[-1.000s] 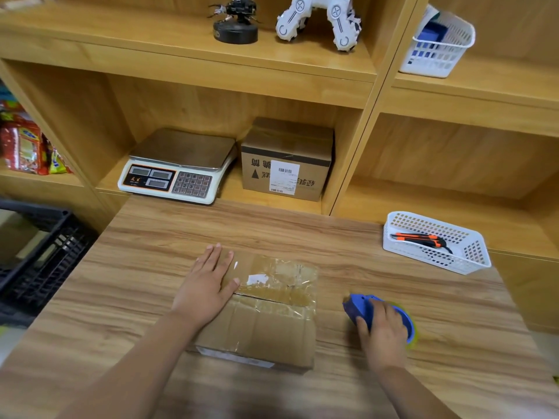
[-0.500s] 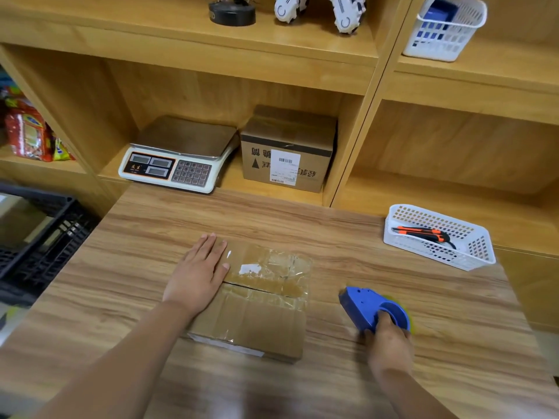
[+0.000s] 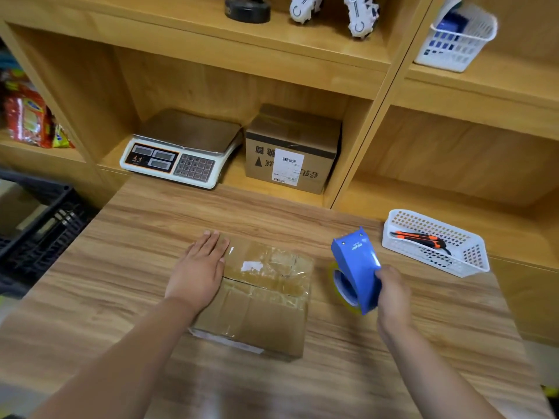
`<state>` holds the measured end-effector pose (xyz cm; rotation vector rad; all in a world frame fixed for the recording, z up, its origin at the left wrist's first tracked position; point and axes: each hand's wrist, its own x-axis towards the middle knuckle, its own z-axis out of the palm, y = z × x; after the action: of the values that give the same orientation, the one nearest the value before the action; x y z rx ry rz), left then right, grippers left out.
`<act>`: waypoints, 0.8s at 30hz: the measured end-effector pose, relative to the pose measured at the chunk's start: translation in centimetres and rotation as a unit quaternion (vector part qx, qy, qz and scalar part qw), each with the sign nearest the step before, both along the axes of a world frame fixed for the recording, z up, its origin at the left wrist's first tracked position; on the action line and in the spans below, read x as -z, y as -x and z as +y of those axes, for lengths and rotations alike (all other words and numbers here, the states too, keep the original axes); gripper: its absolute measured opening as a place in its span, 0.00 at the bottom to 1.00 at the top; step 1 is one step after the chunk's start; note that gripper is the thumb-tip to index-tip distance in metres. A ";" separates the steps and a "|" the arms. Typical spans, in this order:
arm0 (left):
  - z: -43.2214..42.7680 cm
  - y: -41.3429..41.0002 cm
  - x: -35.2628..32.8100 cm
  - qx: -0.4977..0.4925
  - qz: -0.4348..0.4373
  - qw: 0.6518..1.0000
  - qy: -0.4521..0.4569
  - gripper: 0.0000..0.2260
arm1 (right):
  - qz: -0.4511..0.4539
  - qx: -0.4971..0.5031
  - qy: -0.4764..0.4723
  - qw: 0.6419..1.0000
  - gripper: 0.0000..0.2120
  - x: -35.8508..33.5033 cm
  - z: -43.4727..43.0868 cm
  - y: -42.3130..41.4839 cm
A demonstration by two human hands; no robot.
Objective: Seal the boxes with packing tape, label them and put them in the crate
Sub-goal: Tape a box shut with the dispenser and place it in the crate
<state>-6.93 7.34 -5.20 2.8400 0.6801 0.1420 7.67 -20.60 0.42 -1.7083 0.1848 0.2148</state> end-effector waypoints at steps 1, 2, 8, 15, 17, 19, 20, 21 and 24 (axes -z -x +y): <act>0.0 0.0 0.0 0.003 -0.003 1.000 0.010 0.31 | -0.001 -0.009 -0.025 1.000 0.08 -0.9 0.5 0.0; 0.1 0.0 0.0 0.008 -0.007 1.000 0.017 0.32 | 0.007 -0.018 -0.052 0.998 0.06 -1.7 1.1 0.1; 1.0 0.1 0.5 0.054 -0.018 0.998 0.034 0.35 | 0.104 -0.113 -0.185 0.971 0.14 -3.2 4.2 2.0; 1.4 0.4 -0.1 0.055 0.007 0.997 0.045 0.36 | 0.050 -0.185 -0.075 0.979 0.07 -2.5 6.1 3.6; 1.0 0.4 -0.9 0.036 0.030 0.998 0.029 0.30 | 0.038 -0.195 -0.055 0.978 0.07 -2.5 6.2 3.6; 0.0 0.3 -2.1 0.011 -0.002 0.998 0.062 0.20 | 0.031 -0.201 -0.039 0.978 0.07 -2.6 6.3 3.6; -0.8 0.3 -3.0 -0.007 -0.043 0.990 0.132 0.17 | 0.029 -0.203 -0.033 0.978 0.06 -2.6 6.3 3.6; -1.6 0.2 -4.2 -0.048 -0.085 0.960 0.263 0.17 | 0.026 -0.206 -0.029 0.978 0.06 -2.6 6.4 3.5; -3.7 -0.5 -7.4 -0.169 -0.046 0.732 0.658 0.20 | 0.020 -0.210 -0.017 0.977 0.07 -2.5 6.4 3.3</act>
<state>-6.46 3.69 2.17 1.3141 0.7942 -0.1200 4.33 -14.16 2.89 -1.6958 -0.1552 0.5617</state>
